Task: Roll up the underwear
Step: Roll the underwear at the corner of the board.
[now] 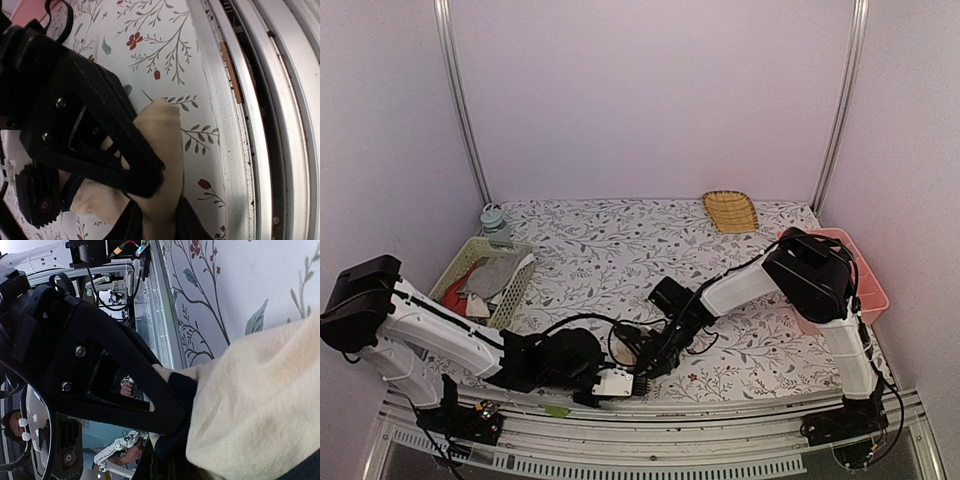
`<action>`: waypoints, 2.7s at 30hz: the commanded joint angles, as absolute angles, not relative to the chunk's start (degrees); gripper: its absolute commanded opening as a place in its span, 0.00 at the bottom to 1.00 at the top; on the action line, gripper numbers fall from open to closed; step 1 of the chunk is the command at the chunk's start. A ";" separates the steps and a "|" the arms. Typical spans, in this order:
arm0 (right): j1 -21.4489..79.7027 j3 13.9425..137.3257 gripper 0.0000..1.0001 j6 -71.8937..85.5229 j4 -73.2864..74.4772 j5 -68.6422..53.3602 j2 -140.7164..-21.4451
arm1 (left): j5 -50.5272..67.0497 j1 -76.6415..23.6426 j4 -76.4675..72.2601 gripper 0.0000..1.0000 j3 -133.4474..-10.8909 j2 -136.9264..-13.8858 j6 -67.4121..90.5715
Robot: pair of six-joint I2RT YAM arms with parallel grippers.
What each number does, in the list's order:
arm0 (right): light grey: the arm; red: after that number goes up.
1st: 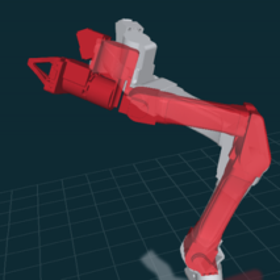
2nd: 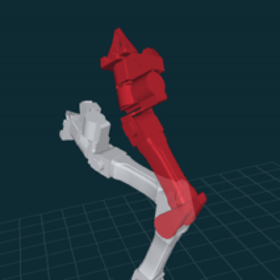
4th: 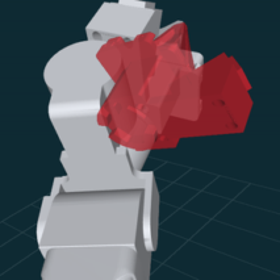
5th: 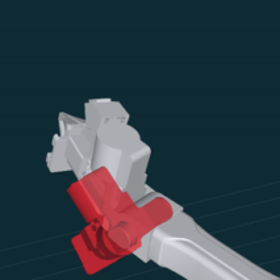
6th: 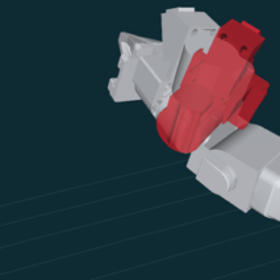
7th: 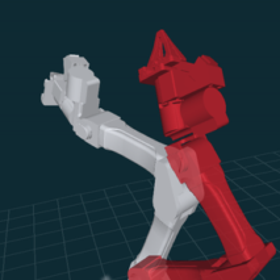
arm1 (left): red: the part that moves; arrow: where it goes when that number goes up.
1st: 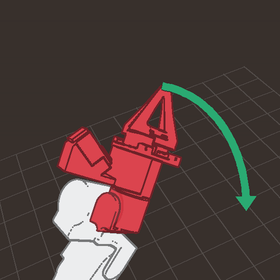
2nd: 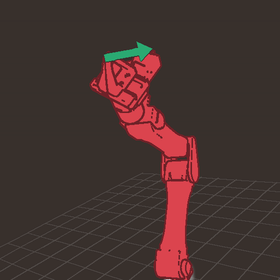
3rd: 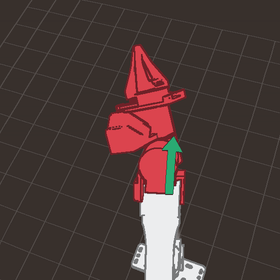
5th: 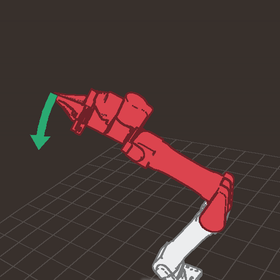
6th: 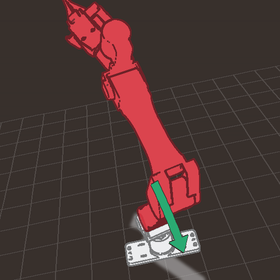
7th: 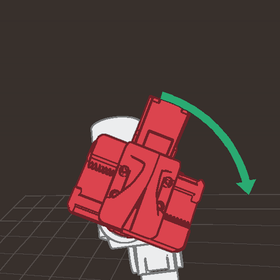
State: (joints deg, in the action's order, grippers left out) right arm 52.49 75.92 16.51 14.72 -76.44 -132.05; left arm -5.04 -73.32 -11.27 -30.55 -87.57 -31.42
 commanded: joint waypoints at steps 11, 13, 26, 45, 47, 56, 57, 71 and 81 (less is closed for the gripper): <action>43.33 73.45 0.55 15.23 15.12 -55.01 -122.69 | 6.74 -72.60 2.27 0.00 -36.95 -91.02 -30.92; 40.94 72.36 0.57 15.13 14.67 -50.93 -118.89 | 8.94 -71.41 5.06 0.00 -38.58 -91.69 -30.38; 37.92 58.75 0.91 14.42 9.34 -19.59 -80.30 | 27.49 -59.50 20.04 0.00 -48.89 -97.22 -28.37; 48.28 40.95 0.91 17.75 7.40 -19.72 -58.93 | 38.37 -49.40 41.51 0.00 -69.68 -120.83 -32.45; 50.94 39.30 0.88 17.47 7.25 -16.62 -59.16 | 38.85 -48.97 42.55 0.00 -70.96 -122.16 -32.67; 60.82 46.29 0.73 4.14 7.98 -11.88 -79.96 | 38.28 -48.55 43.02 0.00 -71.38 -124.01 -32.87; 61.63 47.27 0.71 3.17 7.57 -12.14 -82.28 | 38.24 -48.54 42.98 0.00 -71.37 -124.12 -32.79; 67.15 55.06 0.57 -7.64 4.19 -13.28 -101.21 | 37.28 -48.33 42.89 0.00 -71.13 -124.46 -32.22; 67.48 56.62 0.30 -8.41 3.59 -12.78 -105.37 | 36.99 -48.09 42.17 0.00 -70.32 -124.20 -31.86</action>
